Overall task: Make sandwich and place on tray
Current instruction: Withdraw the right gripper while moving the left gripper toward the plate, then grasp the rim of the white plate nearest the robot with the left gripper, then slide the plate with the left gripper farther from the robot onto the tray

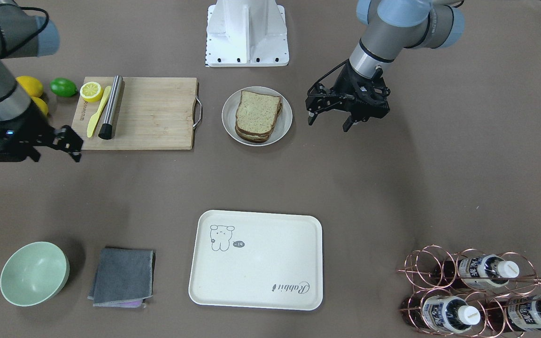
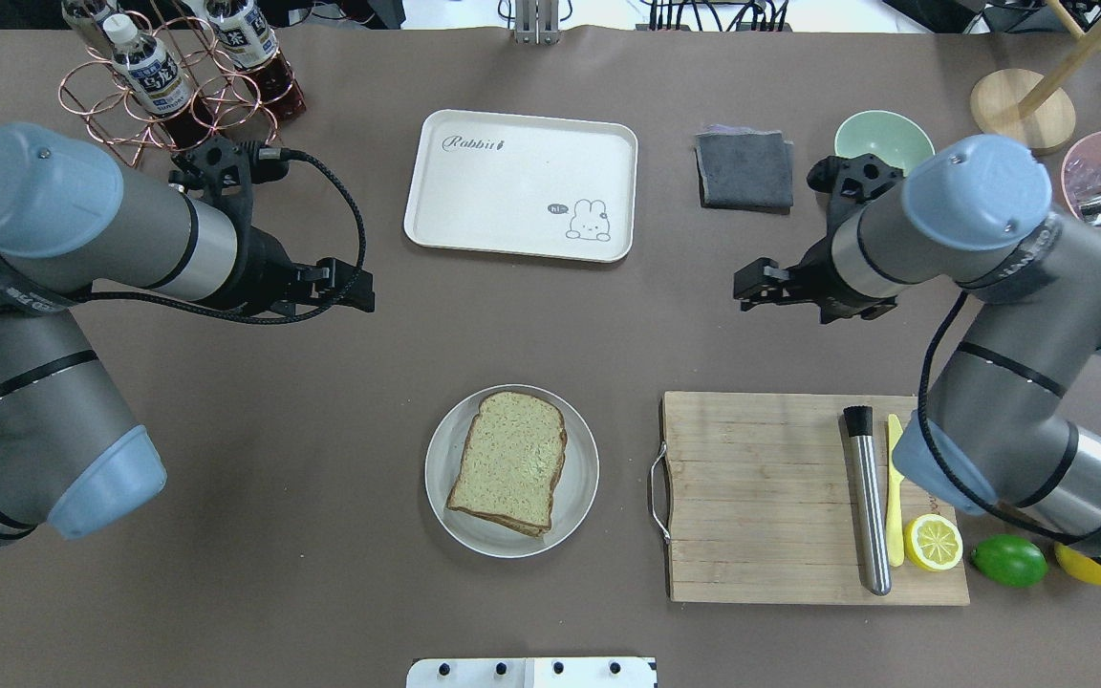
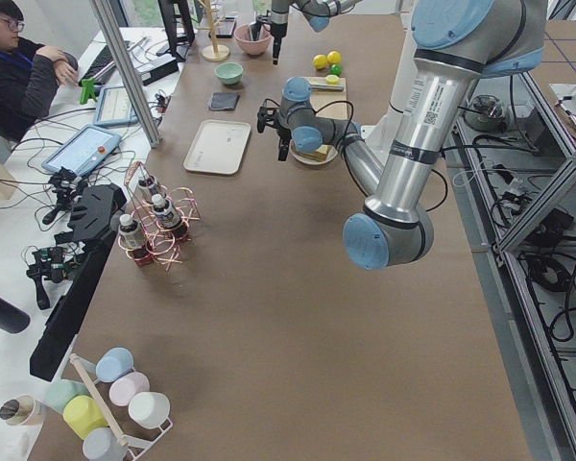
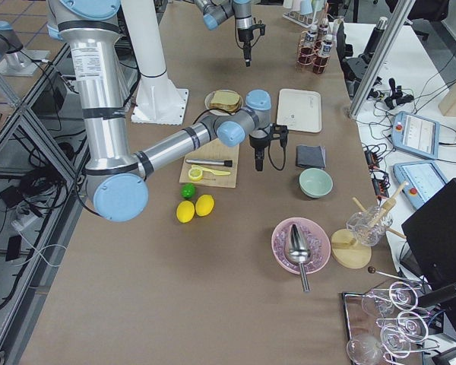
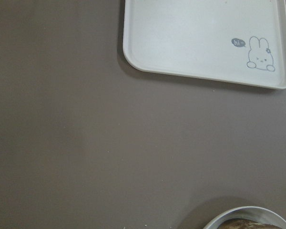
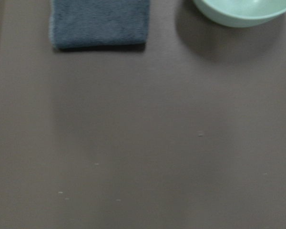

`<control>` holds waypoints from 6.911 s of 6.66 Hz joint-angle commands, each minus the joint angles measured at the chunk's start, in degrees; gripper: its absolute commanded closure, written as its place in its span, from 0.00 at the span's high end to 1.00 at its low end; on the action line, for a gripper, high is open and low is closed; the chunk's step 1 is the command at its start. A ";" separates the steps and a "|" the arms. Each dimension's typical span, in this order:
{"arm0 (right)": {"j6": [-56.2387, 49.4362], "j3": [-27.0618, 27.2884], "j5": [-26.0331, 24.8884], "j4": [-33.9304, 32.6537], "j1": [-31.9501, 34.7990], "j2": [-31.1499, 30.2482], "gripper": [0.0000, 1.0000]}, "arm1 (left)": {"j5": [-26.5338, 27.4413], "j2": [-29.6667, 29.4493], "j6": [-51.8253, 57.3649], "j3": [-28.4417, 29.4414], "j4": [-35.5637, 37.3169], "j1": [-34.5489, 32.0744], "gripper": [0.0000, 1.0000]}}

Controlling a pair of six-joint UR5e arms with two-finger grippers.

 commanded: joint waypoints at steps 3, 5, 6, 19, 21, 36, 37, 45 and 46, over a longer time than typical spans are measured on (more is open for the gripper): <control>-40.88 -0.93 7.99 -16.07 24.81 -7.23 1.00 | 0.36 -0.04 -0.38 1.23 -0.39 1.75 0.98; -51.25 -3.89 7.73 -30.50 32.67 -5.64 1.00 | 0.35 -0.04 0.05 1.41 -0.39 2.10 0.98; -51.35 -6.44 7.64 -30.83 35.73 -6.86 1.00 | 0.44 0.13 -0.03 2.46 -0.39 3.41 0.98; -51.01 -6.73 7.46 -30.48 35.94 -8.28 1.00 | 6.16 -0.04 -2.41 8.89 -11.99 13.61 0.55; -50.92 -6.90 7.46 -30.48 35.94 -8.28 1.00 | 6.24 0.04 -2.32 9.06 -11.99 13.79 0.44; -50.92 -7.08 7.47 -30.48 35.94 -8.45 1.00 | 5.81 -0.22 -2.32 8.89 -11.99 13.71 0.00; -51.00 -7.43 7.55 -30.39 35.94 -8.45 1.00 | 5.54 -0.91 -2.23 8.71 -11.82 12.83 0.00; -50.92 -7.52 7.38 -30.39 35.94 -8.54 1.00 | -18.09 -20.83 0.48 34.31 -12.16 -11.24 0.00; -50.92 -7.52 7.38 -30.39 35.94 -8.63 1.00 | -19.23 -24.53 1.02 40.99 -14.60 -12.39 0.00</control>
